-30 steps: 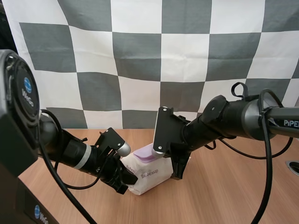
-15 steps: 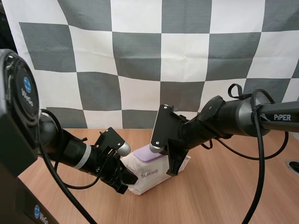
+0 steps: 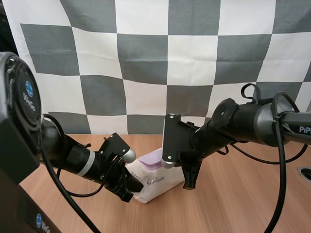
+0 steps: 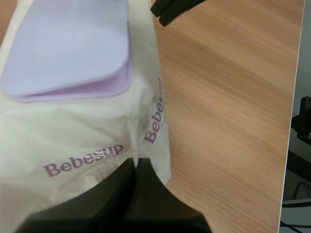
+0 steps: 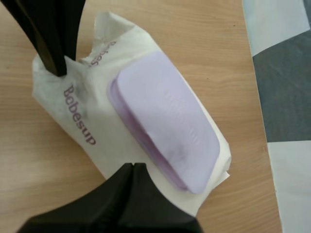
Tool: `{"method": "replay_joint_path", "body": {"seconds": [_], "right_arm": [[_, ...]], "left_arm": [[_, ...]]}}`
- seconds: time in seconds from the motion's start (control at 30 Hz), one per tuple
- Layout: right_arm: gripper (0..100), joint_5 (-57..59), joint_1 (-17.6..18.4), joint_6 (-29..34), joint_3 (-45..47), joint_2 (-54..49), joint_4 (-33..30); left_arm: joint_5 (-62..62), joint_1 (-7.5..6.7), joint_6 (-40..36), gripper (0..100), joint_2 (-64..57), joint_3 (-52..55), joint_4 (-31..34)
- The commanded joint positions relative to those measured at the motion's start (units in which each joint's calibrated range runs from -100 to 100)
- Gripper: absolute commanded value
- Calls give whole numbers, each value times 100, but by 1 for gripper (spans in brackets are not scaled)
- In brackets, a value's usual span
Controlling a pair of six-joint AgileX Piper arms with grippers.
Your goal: Open the wet wipes lid
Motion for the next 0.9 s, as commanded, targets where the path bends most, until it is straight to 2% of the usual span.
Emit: {"method": "replay_joint_path", "body": {"seconds": [0.0,0.7,0.87], "right_arm": [[0,0,3,-136,-3,67,529],[0,-17,3,-137,9,337,545],[0,-421,3,-137,9,362,569]], "left_arm": [[24,-2,5,0,2,2,-8],[24,-2,5,0,2,2,-18],[24,-2,15,0,2,2,-21]]}}
